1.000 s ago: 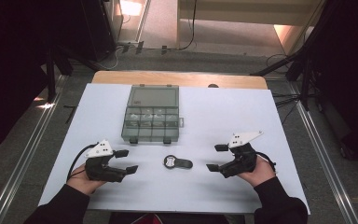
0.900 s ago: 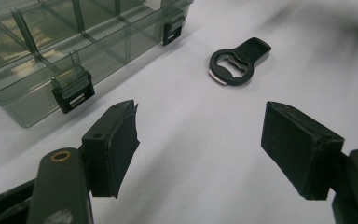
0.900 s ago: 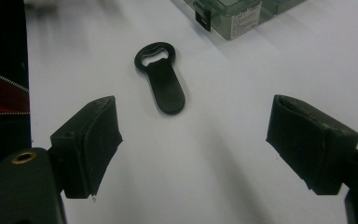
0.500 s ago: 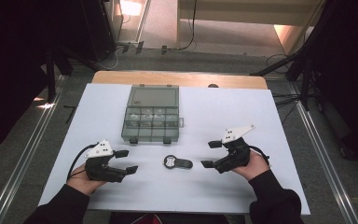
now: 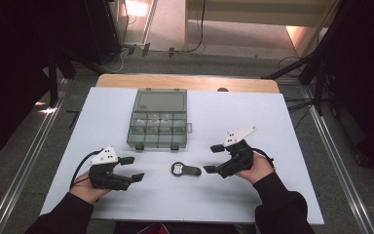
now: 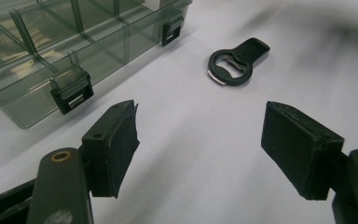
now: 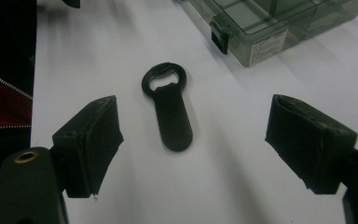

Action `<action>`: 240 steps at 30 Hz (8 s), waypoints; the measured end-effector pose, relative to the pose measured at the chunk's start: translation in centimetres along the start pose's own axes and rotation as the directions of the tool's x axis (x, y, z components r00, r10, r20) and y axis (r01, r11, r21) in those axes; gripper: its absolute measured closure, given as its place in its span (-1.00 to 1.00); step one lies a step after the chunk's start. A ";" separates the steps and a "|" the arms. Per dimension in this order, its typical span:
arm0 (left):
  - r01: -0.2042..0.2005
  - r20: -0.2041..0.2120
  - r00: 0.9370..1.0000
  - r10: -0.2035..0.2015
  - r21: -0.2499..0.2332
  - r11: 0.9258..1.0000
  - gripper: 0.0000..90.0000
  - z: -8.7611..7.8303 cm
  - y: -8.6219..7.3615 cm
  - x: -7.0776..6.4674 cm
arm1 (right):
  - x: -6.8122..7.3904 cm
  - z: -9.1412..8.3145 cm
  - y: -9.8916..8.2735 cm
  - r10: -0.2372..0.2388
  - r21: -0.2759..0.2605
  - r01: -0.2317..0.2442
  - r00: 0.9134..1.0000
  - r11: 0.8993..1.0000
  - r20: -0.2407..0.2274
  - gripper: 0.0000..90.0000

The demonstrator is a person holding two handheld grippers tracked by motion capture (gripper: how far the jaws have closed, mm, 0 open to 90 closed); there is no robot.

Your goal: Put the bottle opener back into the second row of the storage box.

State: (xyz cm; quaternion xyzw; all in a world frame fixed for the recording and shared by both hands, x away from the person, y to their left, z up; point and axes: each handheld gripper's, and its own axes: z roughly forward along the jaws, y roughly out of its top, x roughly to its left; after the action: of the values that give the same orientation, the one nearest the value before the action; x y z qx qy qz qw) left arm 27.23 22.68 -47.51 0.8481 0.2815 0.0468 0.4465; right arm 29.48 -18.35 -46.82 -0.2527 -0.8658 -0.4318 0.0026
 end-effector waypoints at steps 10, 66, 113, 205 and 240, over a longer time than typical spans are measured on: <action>0.000 0.002 1.000 0.000 0.001 1.000 -0.40 0.0 0.0 0.0 | 0.0 1.3 0.8 -0.019 0.043 0.019 1.000 0.999 -0.014 -0.57; 0.002 -0.002 1.000 -0.002 -0.004 1.000 -0.40 -0.1 0.0 0.1 | 1.6 7.7 4.4 -0.163 0.353 0.158 0.986 0.922 -0.015 -0.32; 0.004 -0.004 1.000 -0.004 -0.008 1.000 -0.40 -0.2 0.0 0.2 | 1.3 8.8 4.4 -0.169 0.380 0.173 0.985 0.909 -0.044 0.48; -0.004 0.002 1.000 0.004 -0.016 1.000 -0.40 -0.3 0.0 0.2 | -2.2 8.4 15.1 -0.107 0.228 0.119 0.992 0.966 -0.064 0.48; -0.010 0.004 1.000 0.010 -0.026 1.000 -0.40 -0.4 0.0 0.1 | -3.9 13.8 15.3 -0.189 0.287 0.191 0.981 0.939 -0.035 0.41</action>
State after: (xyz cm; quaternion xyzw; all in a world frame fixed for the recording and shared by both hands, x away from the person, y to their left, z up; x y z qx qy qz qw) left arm 27.25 23.00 -47.30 0.8437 0.2756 0.0509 0.4578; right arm 42.57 -2.11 -44.96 -0.1634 -0.9399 -0.2998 0.0010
